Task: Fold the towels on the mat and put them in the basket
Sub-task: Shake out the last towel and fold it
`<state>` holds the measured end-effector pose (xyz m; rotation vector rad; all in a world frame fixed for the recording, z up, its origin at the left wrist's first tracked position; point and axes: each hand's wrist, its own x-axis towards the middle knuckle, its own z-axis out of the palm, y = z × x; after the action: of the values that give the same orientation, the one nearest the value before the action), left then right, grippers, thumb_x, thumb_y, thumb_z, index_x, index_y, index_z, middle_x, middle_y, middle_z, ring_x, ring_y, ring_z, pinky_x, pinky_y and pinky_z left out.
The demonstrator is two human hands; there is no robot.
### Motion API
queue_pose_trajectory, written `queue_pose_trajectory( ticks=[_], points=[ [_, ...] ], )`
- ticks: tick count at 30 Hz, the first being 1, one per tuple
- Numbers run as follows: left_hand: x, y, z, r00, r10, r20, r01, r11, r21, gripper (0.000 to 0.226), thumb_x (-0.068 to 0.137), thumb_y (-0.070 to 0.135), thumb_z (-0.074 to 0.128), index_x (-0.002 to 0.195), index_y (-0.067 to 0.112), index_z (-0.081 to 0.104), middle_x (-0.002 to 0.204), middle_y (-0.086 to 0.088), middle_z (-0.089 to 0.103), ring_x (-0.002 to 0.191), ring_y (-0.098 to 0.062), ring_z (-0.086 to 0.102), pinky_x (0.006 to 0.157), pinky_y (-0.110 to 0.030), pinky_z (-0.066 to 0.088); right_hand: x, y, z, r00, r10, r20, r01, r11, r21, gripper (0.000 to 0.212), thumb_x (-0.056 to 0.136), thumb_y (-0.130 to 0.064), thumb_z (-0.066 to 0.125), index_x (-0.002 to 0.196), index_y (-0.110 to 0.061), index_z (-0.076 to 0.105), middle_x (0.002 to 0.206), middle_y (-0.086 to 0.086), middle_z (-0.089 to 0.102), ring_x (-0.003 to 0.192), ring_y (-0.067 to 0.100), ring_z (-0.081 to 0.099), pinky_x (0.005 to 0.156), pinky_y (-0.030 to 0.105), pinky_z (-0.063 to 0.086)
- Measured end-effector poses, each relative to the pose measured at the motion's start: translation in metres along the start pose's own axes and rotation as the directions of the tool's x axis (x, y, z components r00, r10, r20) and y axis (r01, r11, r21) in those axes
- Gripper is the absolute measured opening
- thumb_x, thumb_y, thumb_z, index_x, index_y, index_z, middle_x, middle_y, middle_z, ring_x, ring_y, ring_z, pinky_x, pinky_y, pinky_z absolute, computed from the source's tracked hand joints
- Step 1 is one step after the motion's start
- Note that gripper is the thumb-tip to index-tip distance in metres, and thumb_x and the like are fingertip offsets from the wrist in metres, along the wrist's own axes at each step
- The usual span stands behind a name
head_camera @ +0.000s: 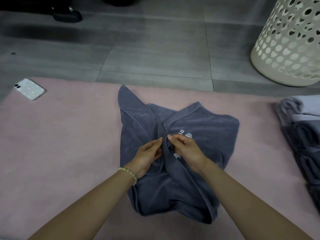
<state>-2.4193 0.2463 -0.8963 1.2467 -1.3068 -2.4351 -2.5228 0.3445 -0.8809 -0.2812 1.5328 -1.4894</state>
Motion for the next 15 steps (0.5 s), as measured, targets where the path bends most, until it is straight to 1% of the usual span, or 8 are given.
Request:
queue_pose_trajectory(
  ticks=[2, 4, 5, 7, 9, 11, 13, 15],
  points=[
    [0.001, -0.001, 0.005, 0.996, 0.030, -0.080, -0.034, 0.998, -0.056, 0.024, 0.089, 0.026, 0.060, 0.103, 0.008, 0.070, 0.104, -0.010, 0.071, 0.102, -0.020, 0.064, 0.090, -0.024, 0.050, -0.001, -0.004, 0.001, 1.000, -0.011, 0.006, 0.011, 1.000, 0.018, 0.014, 0.092, -0.018, 0.059, 0.086, -0.009, 0.069, 0.073, -0.002, 0.068, 0.071, 0.009, 0.062, 0.069, 0.021, 0.051],
    [0.001, 0.000, 0.007, 0.992, 0.055, -0.117, -0.064, 0.996, -0.068, 0.019, 0.088, 0.025, 0.063, 0.094, 0.010, 0.072, 0.093, -0.007, 0.073, 0.088, -0.016, 0.065, 0.082, -0.023, 0.052, -0.001, -0.010, 0.002, 0.999, -0.051, -0.012, 0.051, 0.999, -0.019, 0.015, 0.091, -0.017, 0.060, 0.089, -0.005, 0.068, 0.072, -0.001, 0.066, 0.069, 0.008, 0.060, 0.067, 0.019, 0.050],
    [-0.001, 0.003, 0.008, 0.988, 0.073, -0.136, -0.081, 0.995, -0.055, 0.020, 0.087, 0.027, 0.064, 0.088, 0.009, 0.072, 0.085, -0.006, 0.072, 0.080, -0.016, 0.064, 0.077, -0.023, 0.052, -0.003, -0.014, 0.001, 0.997, -0.078, -0.027, 0.076, 0.996, -0.051, 0.015, 0.090, -0.017, 0.062, 0.089, -0.004, 0.068, 0.073, -0.001, 0.065, 0.069, 0.008, 0.059, 0.067, 0.019, 0.050],
    [-0.004, 0.014, 0.009, 0.975, 0.141, -0.173, -0.139, 0.990, 0.022, 0.027, 0.085, 0.033, 0.067, 0.081, 0.006, 0.068, 0.075, -0.010, 0.060, 0.071, -0.022, 0.053, 0.071, -0.029, 0.048, -0.005, -0.020, -0.002, 0.987, -0.156, -0.033, 0.151, 0.980, -0.133, 0.007, 0.086, -0.015, 0.067, 0.082, -0.010, 0.070, 0.072, -0.002, 0.067, 0.069, 0.008, 0.060, 0.068, 0.021, 0.049],
    [-0.010, 0.028, 0.009, 0.959, 0.244, -0.145, -0.222, 0.963, 0.150, 0.031, 0.084, 0.036, 0.066, 0.079, 0.005, 0.065, 0.072, -0.011, 0.049, 0.070, -0.023, 0.044, 0.067, -0.034, 0.041, -0.008, -0.027, -0.004, 0.967, -0.253, 0.016, 0.250, 0.940, -0.231, 0.011, 0.082, -0.008, 0.071, 0.075, -0.017, 0.070, 0.067, -0.010, 0.069, 0.067, 0.003, 0.062, 0.068, 0.015, 0.050],
    [-0.018, 0.041, 0.013, 0.946, 0.318, -0.069, -0.294, 0.926, 0.238, 0.032, 0.087, 0.033, 0.064, 0.080, 0.002, 0.069, 0.072, -0.012, 0.051, 0.070, -0.021, 0.046, 0.067, -0.034, 0.041, -0.009, -0.035, -0.003, 0.946, -0.322, 0.047, 0.322, 0.903, -0.284, 0.018, 0.077, -0.003, 0.074, 0.073, -0.020, 0.069, 0.064, -0.014, 0.069, 0.064, -0.003, 0.062, 0.067, 0.010, 0.049],
    [-0.025, 0.049, 0.019, 0.948, 0.317, -0.017, -0.303, 0.922, 0.241, 0.028, 0.090, 0.029, 0.060, 0.087, 0.005, 0.072, 0.073, -0.010, 0.059, 0.069, -0.017, 0.053, 0.067, -0.028, 0.047, -0.007, -0.041, -0.001, 0.930, -0.367, 0.033, 0.361, 0.891, -0.274, 0.017, 0.075, 0.000, 0.075, 0.073, -0.017, 0.069, 0.062, -0.013, 0.068, 0.061, -0.004, 0.061, 0.064, 0.008, 0.048],
    [-0.032, 0.052, 0.022, 0.957, 0.291, 0.010, -0.286, 0.933, 0.219, 0.027, 0.092, 0.030, 0.056, 0.083, 0.011, 0.072, 0.065, 0.001, 0.061, 0.064, -0.008, 0.056, 0.064, -0.020, 0.049, -0.007, -0.046, 0.001, 0.921, -0.388, 0.023, 0.381, 0.891, -0.247, 0.015, 0.075, 0.000, 0.075, 0.073, -0.014, 0.068, 0.065, -0.009, 0.067, 0.060, -0.003, 0.061, 0.064, 0.009, 0.048]
  ],
)
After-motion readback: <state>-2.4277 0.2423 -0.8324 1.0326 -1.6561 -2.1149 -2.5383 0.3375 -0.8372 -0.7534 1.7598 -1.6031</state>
